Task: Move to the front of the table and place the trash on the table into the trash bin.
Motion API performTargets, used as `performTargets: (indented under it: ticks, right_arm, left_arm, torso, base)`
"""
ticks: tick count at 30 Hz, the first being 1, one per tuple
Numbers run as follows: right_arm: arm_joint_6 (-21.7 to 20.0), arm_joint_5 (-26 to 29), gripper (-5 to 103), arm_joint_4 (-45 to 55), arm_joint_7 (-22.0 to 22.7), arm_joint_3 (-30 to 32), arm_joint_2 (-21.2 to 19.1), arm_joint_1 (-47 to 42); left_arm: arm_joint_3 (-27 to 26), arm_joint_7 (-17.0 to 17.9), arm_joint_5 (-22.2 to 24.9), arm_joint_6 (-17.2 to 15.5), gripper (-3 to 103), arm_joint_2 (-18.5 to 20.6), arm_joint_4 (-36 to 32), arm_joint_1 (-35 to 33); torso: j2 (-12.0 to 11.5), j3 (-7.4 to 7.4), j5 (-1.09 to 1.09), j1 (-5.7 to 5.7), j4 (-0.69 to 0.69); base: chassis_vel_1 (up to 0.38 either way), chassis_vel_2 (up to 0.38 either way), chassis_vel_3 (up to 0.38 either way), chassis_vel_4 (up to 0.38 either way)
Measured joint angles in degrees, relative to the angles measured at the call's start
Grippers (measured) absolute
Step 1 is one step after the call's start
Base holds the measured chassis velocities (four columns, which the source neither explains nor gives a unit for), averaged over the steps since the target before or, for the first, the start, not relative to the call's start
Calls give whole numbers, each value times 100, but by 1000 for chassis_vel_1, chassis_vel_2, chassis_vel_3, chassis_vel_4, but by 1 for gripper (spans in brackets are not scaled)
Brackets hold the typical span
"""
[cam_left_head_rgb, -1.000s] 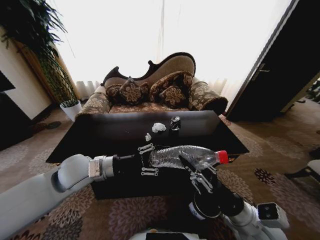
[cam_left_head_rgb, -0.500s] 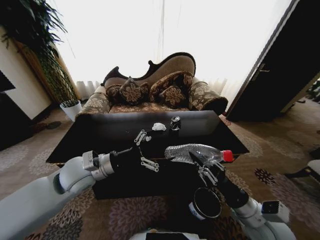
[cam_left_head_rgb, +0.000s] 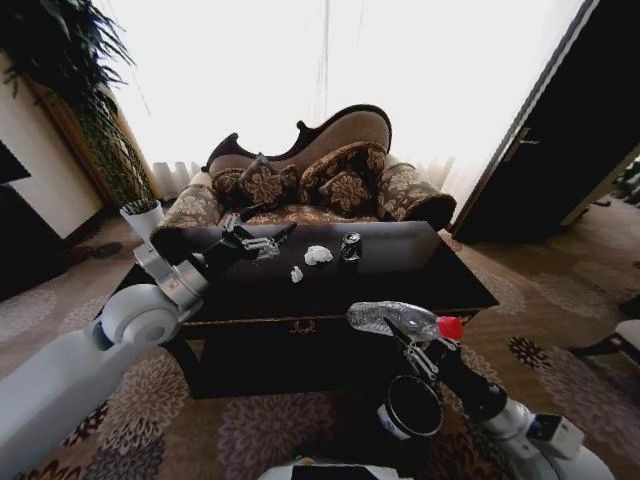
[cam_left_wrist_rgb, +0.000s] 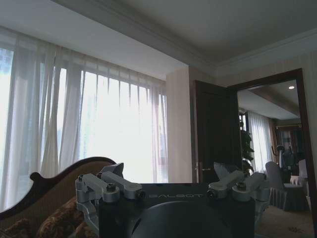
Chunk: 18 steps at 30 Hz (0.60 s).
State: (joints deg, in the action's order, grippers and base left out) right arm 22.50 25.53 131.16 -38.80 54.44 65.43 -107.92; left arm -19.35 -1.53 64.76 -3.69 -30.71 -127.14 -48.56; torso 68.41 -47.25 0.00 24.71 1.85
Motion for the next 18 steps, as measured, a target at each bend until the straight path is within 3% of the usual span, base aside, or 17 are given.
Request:
performTargets:
  ticks: [5,18]
  right_arm:
    - [469,-535,23,-1052,-166,24,-25,24]
    - [621,-871,23,-2877,-294,-367,-5,348]
  left_arm:
    - [-309,44,141,-48,100,-43,158,77]
    - [-890,114,472,-116,100,12,318,77]
  torso:
    - [0,0,1,0,1]
    - [0,0,-1,0,1]
  base:
    - [0,0,0,0]
    - [0,0,0,0]
